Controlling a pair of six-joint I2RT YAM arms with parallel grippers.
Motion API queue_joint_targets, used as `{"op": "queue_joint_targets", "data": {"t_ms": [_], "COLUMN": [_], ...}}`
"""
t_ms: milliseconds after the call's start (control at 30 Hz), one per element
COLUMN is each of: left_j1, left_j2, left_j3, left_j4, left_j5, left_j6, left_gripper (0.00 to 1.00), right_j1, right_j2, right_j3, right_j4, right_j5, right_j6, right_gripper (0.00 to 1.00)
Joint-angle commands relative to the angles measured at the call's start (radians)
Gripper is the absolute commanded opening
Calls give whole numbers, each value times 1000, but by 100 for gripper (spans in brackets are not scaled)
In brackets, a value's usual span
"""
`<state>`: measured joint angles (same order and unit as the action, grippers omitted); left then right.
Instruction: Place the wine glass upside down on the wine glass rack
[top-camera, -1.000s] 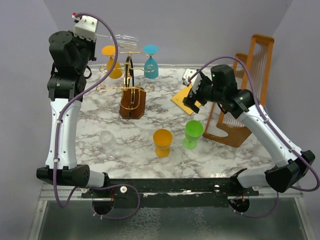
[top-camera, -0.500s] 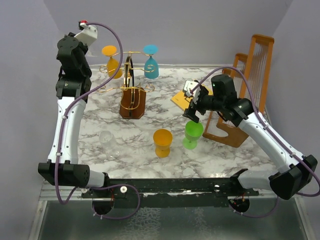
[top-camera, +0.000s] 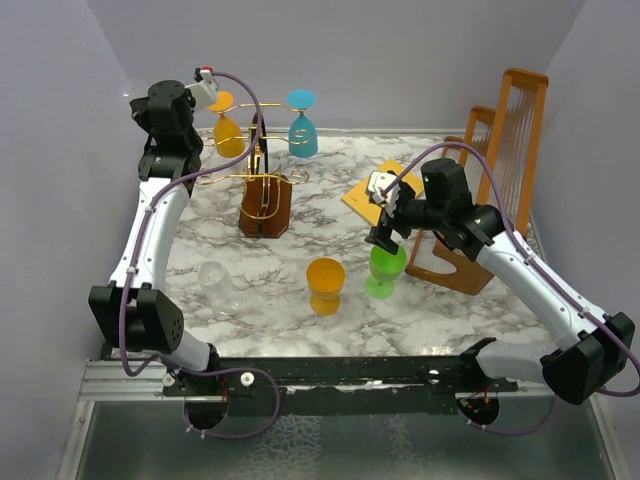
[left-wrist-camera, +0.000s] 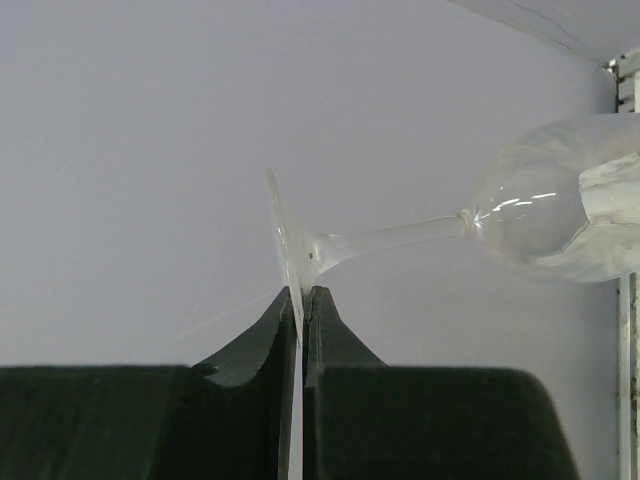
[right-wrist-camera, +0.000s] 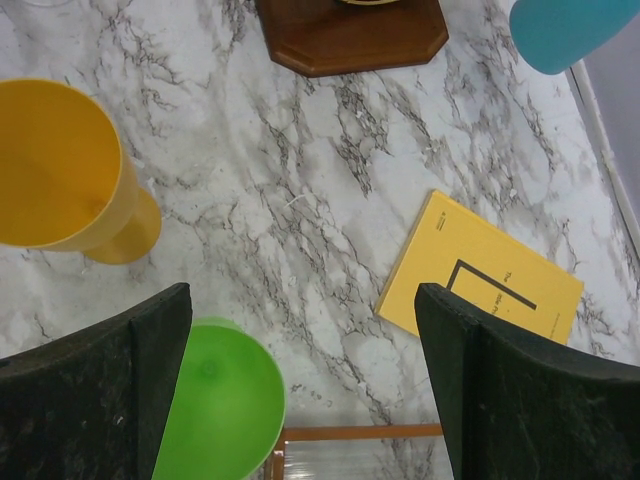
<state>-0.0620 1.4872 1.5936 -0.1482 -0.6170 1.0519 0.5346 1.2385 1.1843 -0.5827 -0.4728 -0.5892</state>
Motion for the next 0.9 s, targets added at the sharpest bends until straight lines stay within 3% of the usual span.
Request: {"op": "queue_joint_targets", "data": {"t_ms": [0,433,867], "left_j1": [-13,-25,-42], "left_j2": [35,107,189], "left_j3": [-11,-7,101], "left_j4": [31,-46,-128], "left_j5": [8,183,344], "left_j6": [99,136,168], "left_gripper": [0,0,0], "right_j1": [-1,-1,-1], "right_j2": [-27,-43,-52], "right_j3": [-27,-57,-72], "right_j4": [55,74,87], "right_j5": [-22,-37,-33], "right_j6": [-2,-2,-9], "right_gripper": [92,92,92]}}
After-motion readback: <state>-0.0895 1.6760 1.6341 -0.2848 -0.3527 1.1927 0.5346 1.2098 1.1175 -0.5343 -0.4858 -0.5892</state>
